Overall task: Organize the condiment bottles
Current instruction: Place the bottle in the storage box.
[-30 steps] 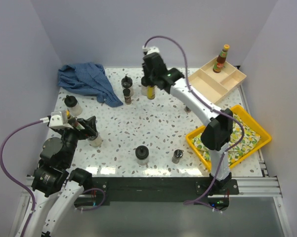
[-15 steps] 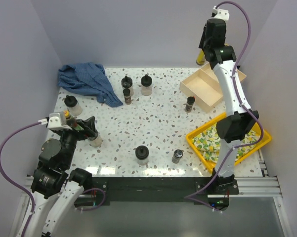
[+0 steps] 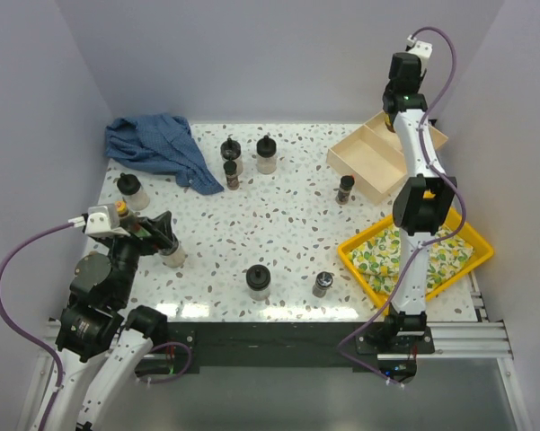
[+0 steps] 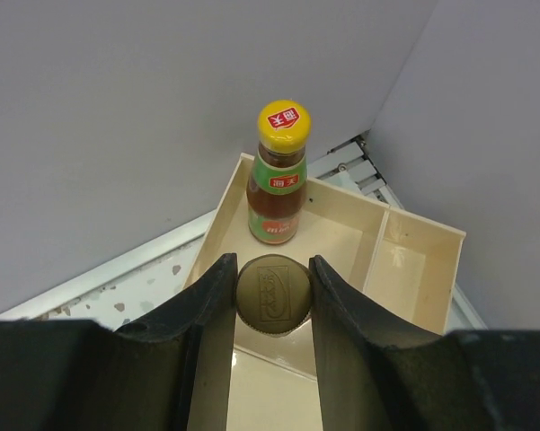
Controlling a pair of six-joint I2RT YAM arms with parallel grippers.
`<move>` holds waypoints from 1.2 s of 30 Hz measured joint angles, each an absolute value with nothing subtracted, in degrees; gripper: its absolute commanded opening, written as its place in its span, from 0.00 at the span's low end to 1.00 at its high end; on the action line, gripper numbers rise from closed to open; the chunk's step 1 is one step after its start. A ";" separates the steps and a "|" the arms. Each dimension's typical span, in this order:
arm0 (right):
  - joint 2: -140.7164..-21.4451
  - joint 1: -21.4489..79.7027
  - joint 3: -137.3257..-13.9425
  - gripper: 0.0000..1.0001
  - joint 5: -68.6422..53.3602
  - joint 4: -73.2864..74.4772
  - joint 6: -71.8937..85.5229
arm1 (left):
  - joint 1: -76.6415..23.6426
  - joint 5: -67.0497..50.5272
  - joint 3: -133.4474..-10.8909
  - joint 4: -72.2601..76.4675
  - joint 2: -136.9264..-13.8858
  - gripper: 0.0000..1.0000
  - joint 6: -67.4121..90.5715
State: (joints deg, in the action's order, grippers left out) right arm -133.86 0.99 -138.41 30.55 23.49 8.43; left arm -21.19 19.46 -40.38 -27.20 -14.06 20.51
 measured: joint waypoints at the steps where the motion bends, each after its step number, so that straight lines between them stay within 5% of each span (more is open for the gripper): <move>1: -134.39 1.02 -138.41 0.00 30.83 22.87 8.34 | -21.19 19.59 -40.38 -27.22 -14.06 1.00 20.51; 36: -138.41 -2.70 -129.82 0.00 35.48 -0.71 1.96 | -21.19 19.79 -40.38 -27.53 -17.41 1.00 20.51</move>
